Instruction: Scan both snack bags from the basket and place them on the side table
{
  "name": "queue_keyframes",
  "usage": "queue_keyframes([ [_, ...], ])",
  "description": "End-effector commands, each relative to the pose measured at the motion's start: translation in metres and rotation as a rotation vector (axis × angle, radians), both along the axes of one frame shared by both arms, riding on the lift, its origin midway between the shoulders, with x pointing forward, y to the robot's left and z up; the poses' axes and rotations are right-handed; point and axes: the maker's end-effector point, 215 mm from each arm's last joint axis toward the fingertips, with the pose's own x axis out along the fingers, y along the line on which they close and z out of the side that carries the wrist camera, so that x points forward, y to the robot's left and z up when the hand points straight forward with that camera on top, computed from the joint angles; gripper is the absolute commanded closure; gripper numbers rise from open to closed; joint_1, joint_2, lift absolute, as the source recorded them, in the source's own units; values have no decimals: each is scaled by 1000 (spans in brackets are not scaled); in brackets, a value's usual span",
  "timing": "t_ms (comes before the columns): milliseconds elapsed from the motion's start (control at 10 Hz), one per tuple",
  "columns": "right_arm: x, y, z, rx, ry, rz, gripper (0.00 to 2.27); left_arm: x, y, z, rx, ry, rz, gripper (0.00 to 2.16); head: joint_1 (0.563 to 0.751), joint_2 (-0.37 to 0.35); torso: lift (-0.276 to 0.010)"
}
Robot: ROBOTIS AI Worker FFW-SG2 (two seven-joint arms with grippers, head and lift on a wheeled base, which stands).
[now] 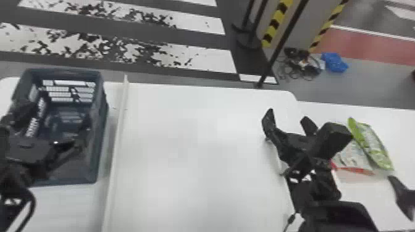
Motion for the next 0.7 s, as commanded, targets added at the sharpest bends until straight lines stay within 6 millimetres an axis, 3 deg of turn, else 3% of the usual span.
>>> queue_keyframes([
  [0,-10,48,8,-21,-61,57,46,-8,-8,1,-5,-33,-13,80,695,-189,-75],
  [300,-42,91,8,-52,-107,119,49,-26,-8,-15,-19,-21,5,83,695,-98,-75],
  [400,-50,101,-4,-73,-83,137,49,-28,-5,-19,-21,-12,15,83,695,-81,-75],
  [600,-57,106,-4,-71,-89,147,49,-29,-1,-16,-30,-17,22,83,695,-56,-75],
])
